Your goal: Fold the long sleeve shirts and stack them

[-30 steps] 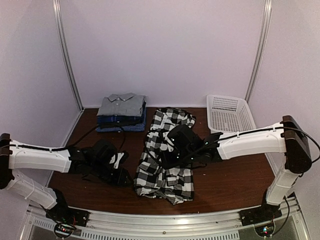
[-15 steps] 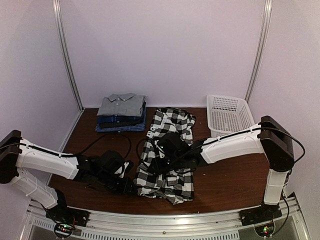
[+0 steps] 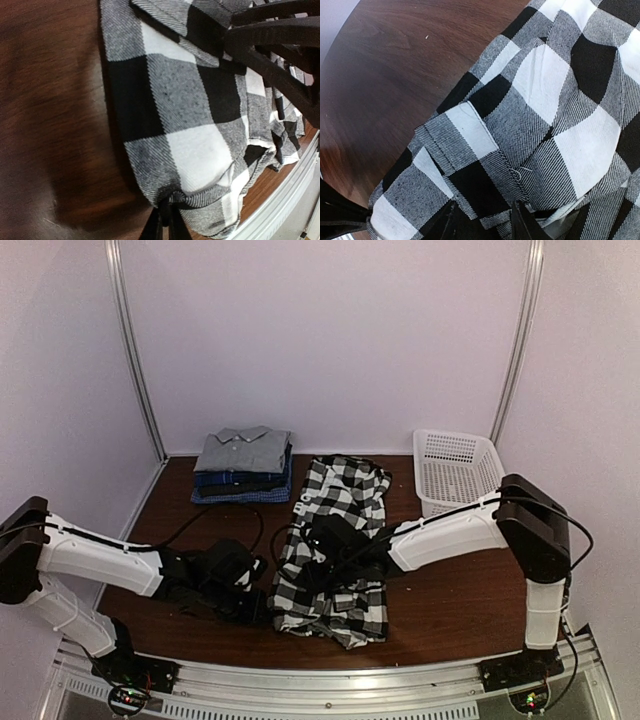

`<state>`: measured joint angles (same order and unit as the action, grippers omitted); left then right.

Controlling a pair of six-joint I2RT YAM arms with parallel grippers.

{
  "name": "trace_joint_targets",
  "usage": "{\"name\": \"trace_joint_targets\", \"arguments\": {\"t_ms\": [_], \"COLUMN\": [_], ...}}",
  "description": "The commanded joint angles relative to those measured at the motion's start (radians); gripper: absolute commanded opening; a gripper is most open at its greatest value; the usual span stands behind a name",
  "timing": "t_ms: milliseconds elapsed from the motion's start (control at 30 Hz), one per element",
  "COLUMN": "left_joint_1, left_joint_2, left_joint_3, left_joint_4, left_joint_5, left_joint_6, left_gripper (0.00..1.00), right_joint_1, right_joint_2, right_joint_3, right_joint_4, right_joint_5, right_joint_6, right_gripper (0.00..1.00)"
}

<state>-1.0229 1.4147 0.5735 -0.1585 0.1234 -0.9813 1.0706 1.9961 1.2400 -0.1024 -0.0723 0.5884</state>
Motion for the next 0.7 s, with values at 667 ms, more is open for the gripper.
{"name": "trace_joint_targets", "arguments": {"t_ms": [667], "left_joint_1": [-0.009], "left_joint_2": [-0.145], "left_joint_3": [0.105], "left_joint_4": [-0.401], "left_joint_5": [0.128], "left_joint_6": [0.118], "left_gripper": [0.32], "right_joint_1": [-0.017], "right_joint_2": [0.057], "right_joint_3": [0.075], "right_joint_4": [-0.119], "right_joint_5": [0.039], "right_joint_6": [-0.020], "right_gripper": [0.34]}}
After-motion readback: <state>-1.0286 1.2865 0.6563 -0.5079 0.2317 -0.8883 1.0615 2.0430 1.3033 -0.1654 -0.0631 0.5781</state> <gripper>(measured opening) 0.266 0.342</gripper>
